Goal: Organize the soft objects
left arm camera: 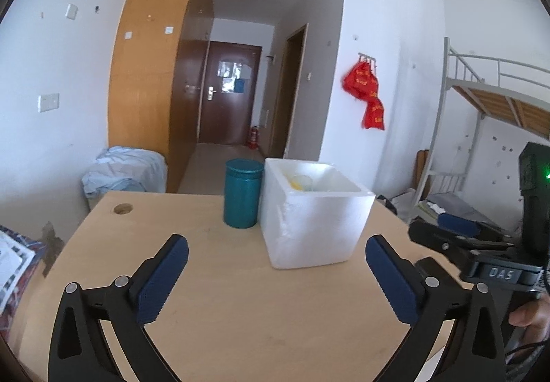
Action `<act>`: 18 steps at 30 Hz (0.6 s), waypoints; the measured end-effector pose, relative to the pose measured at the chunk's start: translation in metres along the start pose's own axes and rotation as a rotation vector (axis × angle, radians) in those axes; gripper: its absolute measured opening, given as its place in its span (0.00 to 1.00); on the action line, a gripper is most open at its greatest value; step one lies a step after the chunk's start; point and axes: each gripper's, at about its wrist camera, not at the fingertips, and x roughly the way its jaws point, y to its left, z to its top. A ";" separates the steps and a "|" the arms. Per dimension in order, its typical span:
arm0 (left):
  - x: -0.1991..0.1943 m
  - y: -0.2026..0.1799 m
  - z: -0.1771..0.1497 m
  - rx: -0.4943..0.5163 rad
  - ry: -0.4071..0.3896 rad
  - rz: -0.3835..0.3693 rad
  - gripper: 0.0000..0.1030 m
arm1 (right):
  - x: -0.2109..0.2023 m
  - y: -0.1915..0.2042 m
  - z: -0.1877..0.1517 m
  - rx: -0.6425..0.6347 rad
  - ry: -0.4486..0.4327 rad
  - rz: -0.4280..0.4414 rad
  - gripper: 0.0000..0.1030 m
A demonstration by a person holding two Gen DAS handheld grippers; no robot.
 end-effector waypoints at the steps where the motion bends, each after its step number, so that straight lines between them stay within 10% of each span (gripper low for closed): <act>1: -0.001 0.001 -0.002 0.004 0.004 0.004 1.00 | -0.002 0.002 -0.003 -0.006 -0.004 -0.001 0.94; 18: -0.041 0.006 -0.064 0.032 0.038 0.077 1.00 | -0.009 0.029 -0.075 -0.004 0.072 0.021 0.99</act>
